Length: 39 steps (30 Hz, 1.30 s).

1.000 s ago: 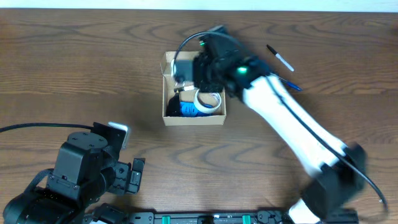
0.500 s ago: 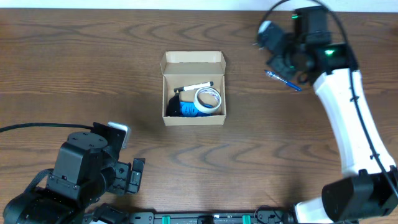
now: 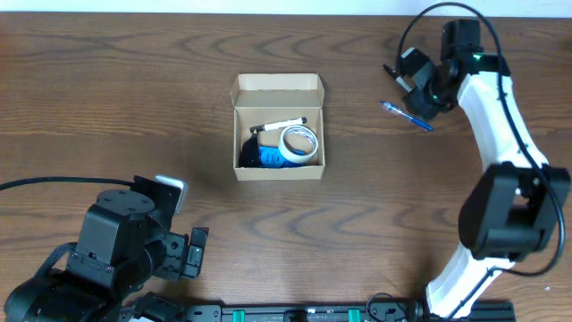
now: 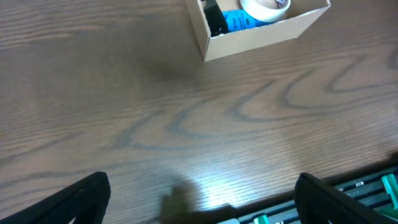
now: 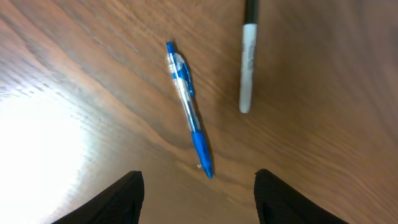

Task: Pack container
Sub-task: 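Move the right gripper to the blue pen and grasp it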

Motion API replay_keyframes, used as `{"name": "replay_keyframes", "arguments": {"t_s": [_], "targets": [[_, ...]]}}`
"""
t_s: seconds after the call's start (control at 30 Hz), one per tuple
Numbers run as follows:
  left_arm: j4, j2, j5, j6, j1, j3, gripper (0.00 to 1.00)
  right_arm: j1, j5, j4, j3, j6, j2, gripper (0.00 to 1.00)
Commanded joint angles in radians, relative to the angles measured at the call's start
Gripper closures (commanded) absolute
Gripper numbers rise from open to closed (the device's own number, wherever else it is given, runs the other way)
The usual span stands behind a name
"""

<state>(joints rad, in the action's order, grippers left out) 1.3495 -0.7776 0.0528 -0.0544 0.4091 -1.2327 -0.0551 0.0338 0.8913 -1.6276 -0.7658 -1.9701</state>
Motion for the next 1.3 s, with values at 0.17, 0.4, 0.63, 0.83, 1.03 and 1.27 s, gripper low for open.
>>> {"name": "replay_keyframes", "arguments": {"t_s": [0.17,0.4,0.63,0.83,1.03,1.27], "targets": [[0.001,0.001,0.000,0.006,-0.003,-0.014,0.05,-0.011,0.015,-0.037,0.004,-0.094,-0.119,0.40],[0.001,0.001,0.000,0.006,-0.003,-0.014,0.05,-0.016,0.024,-0.085,0.004,-0.117,-0.180,0.38],[0.001,0.001,0.000,0.006,-0.003,-0.014,0.05,-0.042,0.109,-0.113,0.004,-0.126,-0.198,0.30],[0.001,0.001,0.000,0.006,-0.003,-0.014,0.05,-0.054,0.113,-0.125,0.004,-0.125,-0.230,0.32],[0.001,0.001,0.000,0.006,-0.003,-0.014,0.05,-0.059,0.147,-0.125,0.004,-0.121,-0.241,0.42],[0.001,0.001,0.000,0.006,-0.003,-0.014,0.05,-0.084,0.203,-0.143,0.004,-0.083,-0.254,0.49]]}}
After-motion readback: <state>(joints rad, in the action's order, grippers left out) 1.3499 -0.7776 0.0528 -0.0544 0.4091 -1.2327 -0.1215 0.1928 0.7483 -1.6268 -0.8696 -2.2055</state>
